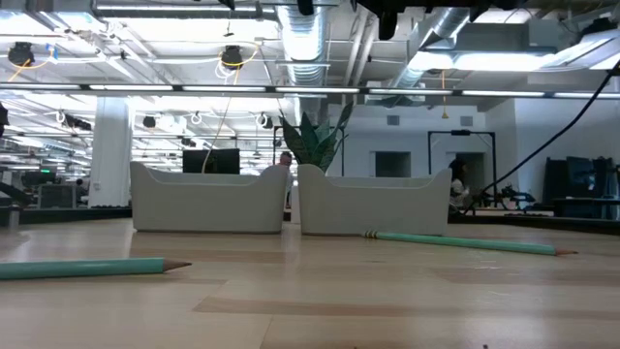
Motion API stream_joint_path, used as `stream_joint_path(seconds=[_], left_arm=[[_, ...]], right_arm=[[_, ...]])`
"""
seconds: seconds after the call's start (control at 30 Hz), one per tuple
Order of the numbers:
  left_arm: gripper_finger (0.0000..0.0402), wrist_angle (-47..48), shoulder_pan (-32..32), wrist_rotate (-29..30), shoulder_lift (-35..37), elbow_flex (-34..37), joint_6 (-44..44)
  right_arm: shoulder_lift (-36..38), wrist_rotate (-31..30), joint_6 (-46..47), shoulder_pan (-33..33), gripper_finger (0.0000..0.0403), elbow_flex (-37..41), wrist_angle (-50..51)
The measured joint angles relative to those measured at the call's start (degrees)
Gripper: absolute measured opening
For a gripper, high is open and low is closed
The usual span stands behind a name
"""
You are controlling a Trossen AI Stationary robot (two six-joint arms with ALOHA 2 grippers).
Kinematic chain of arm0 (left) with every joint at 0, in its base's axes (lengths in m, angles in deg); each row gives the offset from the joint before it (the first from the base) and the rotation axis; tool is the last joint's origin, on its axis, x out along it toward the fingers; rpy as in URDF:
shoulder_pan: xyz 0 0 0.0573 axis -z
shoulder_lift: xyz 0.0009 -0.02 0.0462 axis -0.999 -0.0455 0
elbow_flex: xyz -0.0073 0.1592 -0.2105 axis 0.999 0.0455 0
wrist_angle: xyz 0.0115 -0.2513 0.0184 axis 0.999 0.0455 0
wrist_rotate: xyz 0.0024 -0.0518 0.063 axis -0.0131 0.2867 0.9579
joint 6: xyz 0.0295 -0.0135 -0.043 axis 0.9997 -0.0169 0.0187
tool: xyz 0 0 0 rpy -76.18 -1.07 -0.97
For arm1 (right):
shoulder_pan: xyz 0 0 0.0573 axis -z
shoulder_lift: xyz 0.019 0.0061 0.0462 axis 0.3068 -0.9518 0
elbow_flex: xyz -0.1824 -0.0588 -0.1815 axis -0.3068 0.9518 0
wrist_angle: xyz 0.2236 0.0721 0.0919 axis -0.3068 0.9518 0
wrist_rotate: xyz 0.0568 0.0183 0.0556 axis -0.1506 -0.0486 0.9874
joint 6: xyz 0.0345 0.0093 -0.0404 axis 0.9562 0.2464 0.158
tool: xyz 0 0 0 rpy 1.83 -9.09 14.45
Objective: Sort pens & pencils
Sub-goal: Put the black pen into the right gray bin
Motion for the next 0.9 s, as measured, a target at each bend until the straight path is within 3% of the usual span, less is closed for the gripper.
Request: stream_joint_path(seconds=[0.43,0.73,0.9], left_arm=[[0.0042,-0.76,0.02,3.65,-0.02,0.0,0.46],[0.0043,-0.98,0.02,2.82,-0.02,0.0,3.82],[0.0082,-2.51,-0.01,0.92,-0.02,0.0,7.15]], right_arm=[[0.07,-0.19,-0.04,0.85,0.006,-0.02,-0.05],[0.07,-0.08,-0.18,0.83,0.006,-0.04,0.17],[0.07,0.59,-0.48,0.74,0.006,-0.07,0.59]])
